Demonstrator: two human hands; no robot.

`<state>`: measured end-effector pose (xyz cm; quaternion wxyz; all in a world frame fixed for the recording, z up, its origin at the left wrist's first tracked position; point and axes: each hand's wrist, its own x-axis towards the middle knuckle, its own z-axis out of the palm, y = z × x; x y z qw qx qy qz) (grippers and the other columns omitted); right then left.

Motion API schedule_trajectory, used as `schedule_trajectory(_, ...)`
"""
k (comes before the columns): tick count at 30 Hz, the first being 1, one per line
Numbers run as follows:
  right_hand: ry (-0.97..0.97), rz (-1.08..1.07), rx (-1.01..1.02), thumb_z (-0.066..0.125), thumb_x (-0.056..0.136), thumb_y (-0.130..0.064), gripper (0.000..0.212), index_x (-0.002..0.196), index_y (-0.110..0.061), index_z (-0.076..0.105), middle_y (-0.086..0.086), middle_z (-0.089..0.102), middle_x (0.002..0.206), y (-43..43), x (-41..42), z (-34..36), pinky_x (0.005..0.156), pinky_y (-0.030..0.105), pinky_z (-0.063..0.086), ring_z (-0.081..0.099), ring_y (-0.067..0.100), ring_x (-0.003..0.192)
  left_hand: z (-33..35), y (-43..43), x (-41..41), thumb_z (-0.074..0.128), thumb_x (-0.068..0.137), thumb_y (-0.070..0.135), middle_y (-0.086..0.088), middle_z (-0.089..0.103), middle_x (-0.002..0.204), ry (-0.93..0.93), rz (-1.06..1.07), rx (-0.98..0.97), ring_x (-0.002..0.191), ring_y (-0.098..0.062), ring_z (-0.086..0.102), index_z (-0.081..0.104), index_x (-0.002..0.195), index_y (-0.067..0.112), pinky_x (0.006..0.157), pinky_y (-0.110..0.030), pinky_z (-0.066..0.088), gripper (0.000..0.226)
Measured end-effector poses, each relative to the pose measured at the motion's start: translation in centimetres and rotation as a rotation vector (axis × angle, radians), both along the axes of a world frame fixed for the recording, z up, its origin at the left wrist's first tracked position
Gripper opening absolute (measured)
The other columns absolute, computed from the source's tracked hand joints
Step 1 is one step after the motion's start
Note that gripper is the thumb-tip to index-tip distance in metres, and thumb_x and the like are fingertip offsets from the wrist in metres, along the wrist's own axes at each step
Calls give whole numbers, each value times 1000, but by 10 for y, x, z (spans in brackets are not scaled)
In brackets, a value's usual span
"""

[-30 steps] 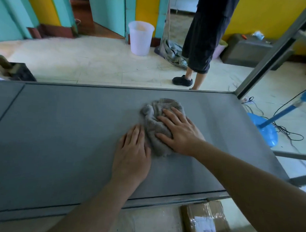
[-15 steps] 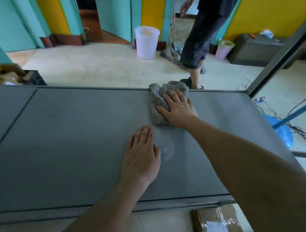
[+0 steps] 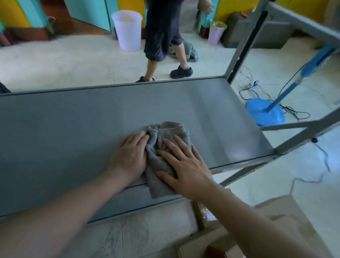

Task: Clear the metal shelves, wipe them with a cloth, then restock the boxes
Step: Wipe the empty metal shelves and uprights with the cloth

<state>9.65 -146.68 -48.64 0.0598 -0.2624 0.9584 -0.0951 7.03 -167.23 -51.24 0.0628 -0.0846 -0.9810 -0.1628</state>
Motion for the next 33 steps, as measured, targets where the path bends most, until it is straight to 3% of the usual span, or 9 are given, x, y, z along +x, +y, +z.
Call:
schedule_trajectory(4, 4, -36, 18, 26, 98, -73, 64, 156, -44, 25, -16, 5, 169, 53, -18, 3, 127, 48, 6, -13, 10, 155, 9, 45, -19, 35, 86, 29, -16, 62, 135, -16, -12, 41, 123, -31, 60, 64, 127, 3, 106, -38, 36, 57)
schedule_trajectory(9, -8, -60, 1, 21, 97, -74, 67, 156, -43, 25, -16, 7, 169, 77, -28, -1, 126, 50, 12, -12, 11, 156, 5, 78, -35, 34, 101, 24, -4, 25, 166, -92, 50, -21, 153, -20, 20, 33, 155, 8, 124, -40, 14, 56)
schedule_trajectory(15, 48, 11, 26, 22, 96, -74, 68, 156, -43, 26, -12, 13, 169, 75, -72, -4, 126, 47, 13, -1, 16, 157, -1, 77, -31, 17, 93, 28, -7, 33, 162, -82, 149, -40, 152, -21, 23, 37, 154, 8, 123, -48, 18, 66)
schedule_trajectory(22, 68, -121, 18, 25, 97, -72, 67, 156, -40, 24, -11, 13, 168, 28, -193, -9, 125, 49, 14, 2, 18, 156, -2, 81, -35, -9, 90, 40, 0, 0, 170, -203, 174, -141, 156, -23, -9, 6, 161, 16, 125, -51, -1, 77)
schedule_trajectory(29, 31, -295, 20, 25, 97, -66, 68, 156, -34, 27, -3, 16, 167, -22, -273, -7, 120, 58, 14, 4, 26, 155, -7, 82, -38, -12, 87, 42, -1, 1, 170, -170, 179, -117, 156, -21, -8, 6, 161, 15, 125, -49, 1, 81)
schedule_trajectory(33, 23, -300, 4, 24, 98, -64, 66, 157, -33, 26, -3, 12, 169, -22, -260, -7, 121, 59, 10, -1, 26, 156, -1, 80, -37, 2, 96, 35, 2, 0, 170, -184, 161, -100, 156, -20, -7, 5, 161, 17, 126, -47, 1, 68)
